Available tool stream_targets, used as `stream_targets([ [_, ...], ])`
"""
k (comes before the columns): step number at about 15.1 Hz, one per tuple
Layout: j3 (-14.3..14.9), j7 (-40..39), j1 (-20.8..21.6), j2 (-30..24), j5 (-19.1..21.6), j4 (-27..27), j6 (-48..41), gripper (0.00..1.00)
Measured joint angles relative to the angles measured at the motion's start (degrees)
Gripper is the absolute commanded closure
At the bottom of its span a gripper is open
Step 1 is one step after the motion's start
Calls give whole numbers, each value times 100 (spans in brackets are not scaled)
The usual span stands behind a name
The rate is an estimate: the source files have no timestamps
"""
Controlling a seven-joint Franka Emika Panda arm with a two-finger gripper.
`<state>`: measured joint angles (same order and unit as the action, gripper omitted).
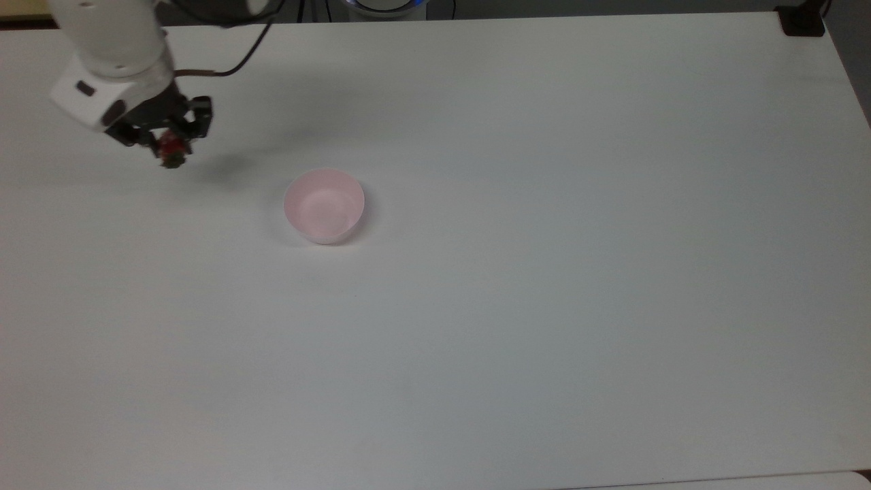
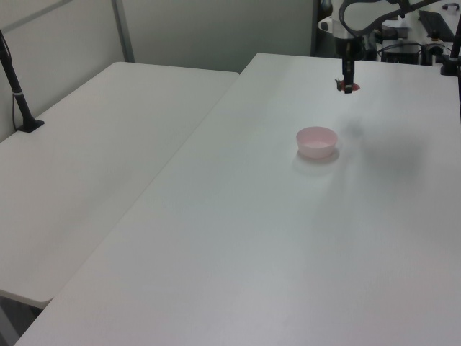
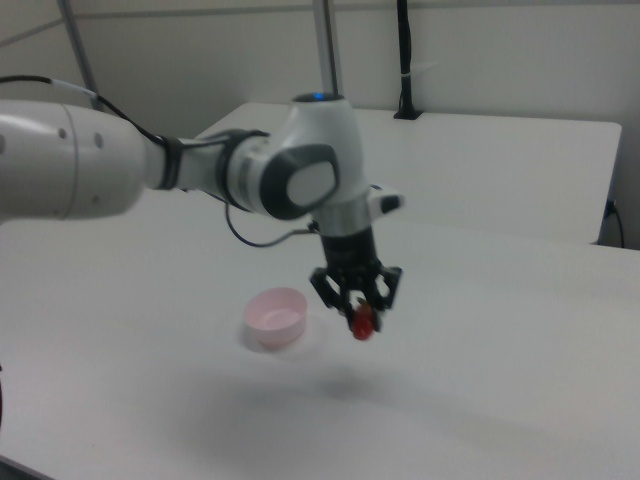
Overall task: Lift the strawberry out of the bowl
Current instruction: 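Lift the strawberry out of the bowl and carry it away from the bowl, then lower the strawberry onto the table and open the gripper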
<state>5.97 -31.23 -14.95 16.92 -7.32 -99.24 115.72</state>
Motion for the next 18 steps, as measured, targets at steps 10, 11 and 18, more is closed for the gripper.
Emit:
stream_targets([
  [10, 61, -80, -458, 916, -220, 11, 1110, 0],
  [11, 62, -19, -467, 916, -220, 12, 1110, 0],
  [18, -165, 1467, -341, 154, -196, 358, 274, 0],
])
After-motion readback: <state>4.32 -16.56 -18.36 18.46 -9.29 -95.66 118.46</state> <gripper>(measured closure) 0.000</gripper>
